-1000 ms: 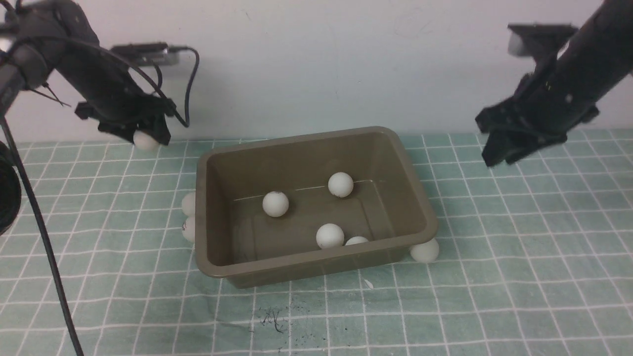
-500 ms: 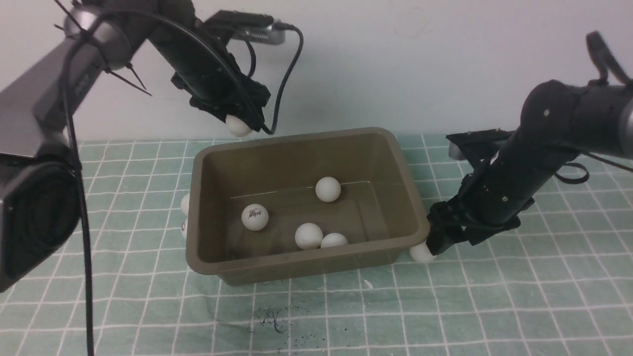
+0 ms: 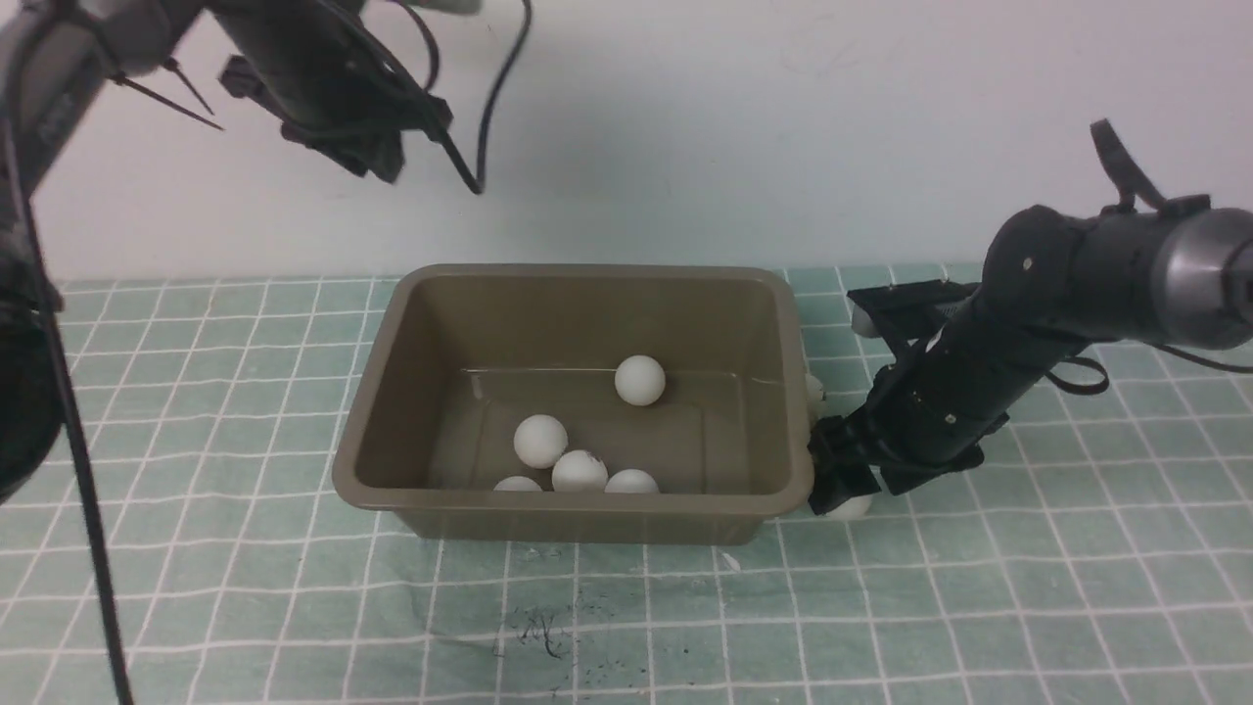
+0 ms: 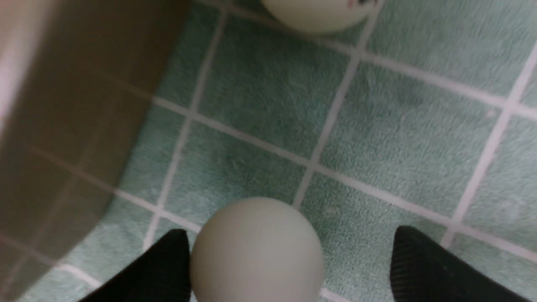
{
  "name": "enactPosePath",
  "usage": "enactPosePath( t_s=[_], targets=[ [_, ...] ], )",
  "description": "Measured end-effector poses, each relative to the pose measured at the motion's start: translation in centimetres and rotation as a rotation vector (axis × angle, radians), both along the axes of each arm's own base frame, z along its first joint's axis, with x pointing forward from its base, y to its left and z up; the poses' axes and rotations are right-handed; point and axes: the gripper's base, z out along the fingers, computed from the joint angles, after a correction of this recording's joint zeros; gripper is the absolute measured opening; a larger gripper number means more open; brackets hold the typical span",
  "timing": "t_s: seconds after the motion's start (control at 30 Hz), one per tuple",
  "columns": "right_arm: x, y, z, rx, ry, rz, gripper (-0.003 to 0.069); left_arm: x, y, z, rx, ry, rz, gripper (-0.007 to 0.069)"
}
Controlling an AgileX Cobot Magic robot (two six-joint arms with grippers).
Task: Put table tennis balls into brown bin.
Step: 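Reach for and grasp a ping pong ball on the table, then release the ping pong ball into the bin and lift the gripper away, then reach for and grasp a ping pong ball on the table beside the basket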
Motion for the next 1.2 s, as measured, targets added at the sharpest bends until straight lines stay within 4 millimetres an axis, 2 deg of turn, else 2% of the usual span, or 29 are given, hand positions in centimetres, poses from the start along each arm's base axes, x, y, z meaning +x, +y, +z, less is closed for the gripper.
enactPosePath(
  t_s=[0.03, 0.07, 0.1, 0.17, 0.23, 0.27, 0.33, 0.43, 0.53, 0.57, 0.63, 0.7, 0.73, 0.9, 0.97, 1.07, 1.2],
  targets=[
    [0.0, 0.0, -0.2, -0.001, 0.004, 0.0, 0.0517, -0.1, 0.8, 0.5, -0.008, -0.009, 0.026, 0.0044],
    [0.0, 0.0, -0.2, -0.001, 0.008, 0.001, 0.0402, -0.3, 2.6, 0.9, -0.031, -0.012, 0.088, 0.0011],
    [0.0, 0.0, -0.2, -0.001, 0.011, 0.002, 0.0347, -0.3, 3.2, 0.8, -0.04, -0.004, 0.107, 0.0007],
    [-0.1, 0.0, 0.1, -0.006, 0.03, 0.018, 0.0356, -0.3, 4.8, -0.3, -0.063, 0.041, 0.147, -0.0004],
    [0.1, -0.4, 1.0, -0.004, 0.06, 0.009, 0.0363, -0.5, 5.7, -2.4, -0.081, 0.115, 0.167, -0.0005],
    [0.3, -0.7, 1.7, -0.003, 0.066, -0.006, 0.0363, -0.8, 6.0, -4.1, -0.088, 0.176, 0.168, -0.0005],
    [0.6, -1.5, 3.8, 0.008, 0.052, -0.042, 0.0363, -1.5, 5.9, -6.8, -0.093, 0.277, 0.157, -0.0005],
    [0.8, -2.3, 8.2, 0.046, -0.033, -0.093, 0.0363, -2.9, 4.7, -9.7, -0.118, 0.391, 0.122, -0.0005],
    [0.6, -1.7, 11.0, 0.094, -0.111, -0.09, 0.0363, -3.6, 3.2, -10.7, -0.141, 0.436, 0.072, -0.0005],
    [0.6, -0.3, 12.3, 0.124, -0.174, -0.048, 0.0363, -3.9, 1.9, -11.2, -0.148, 0.45, 0.023, -0.0005],
    [0.9, 1.3, 12.5, 0.145, -0.231, 0.002, 0.0363, -4.1, 0.7, -11.2, -0.159, 0.449, -0.011, -0.0005],
    [1.0, 1.8, 12.3, 0.148, -0.238, 0.014, 0.0363, -4.1, 0.2, -11.1, -0.168, 0.444, -0.022, -0.0005],
    [1.3, 2.4, 12.0, 0.153, -0.248, 0.024, 0.0363, -4.2, -0.8, -11.0, -0.184, 0.442, -0.04, -0.0005],
    [2.0, 2.8, 10.1, 0.149, -0.221, 0.029, 0.0377, -4.5, -2.3, -10.7, -0.194, 0.436, -0.09, -0.0005],
    [2.0, 2.8, 10.0, 0.144, -0.219, 0.034, 0.0398, -4.6, -2.0, -10.3, -0.179, 0.427, -0.084, -0.0005],
    [1.9, 2.5, 10.2, 0.108, -0.213, 0.061, 0.0489, -4.7, -0.3, -9.2, -0.118, 0.394, -0.034, -0.0005],
    [1.7, 2.0, 11.0, 0.062, -0.207, 0.094, 0.0538, -4.6, 1.3, -8.8, -0.089, 0.382, 0.01, -0.0005]
  ],
)
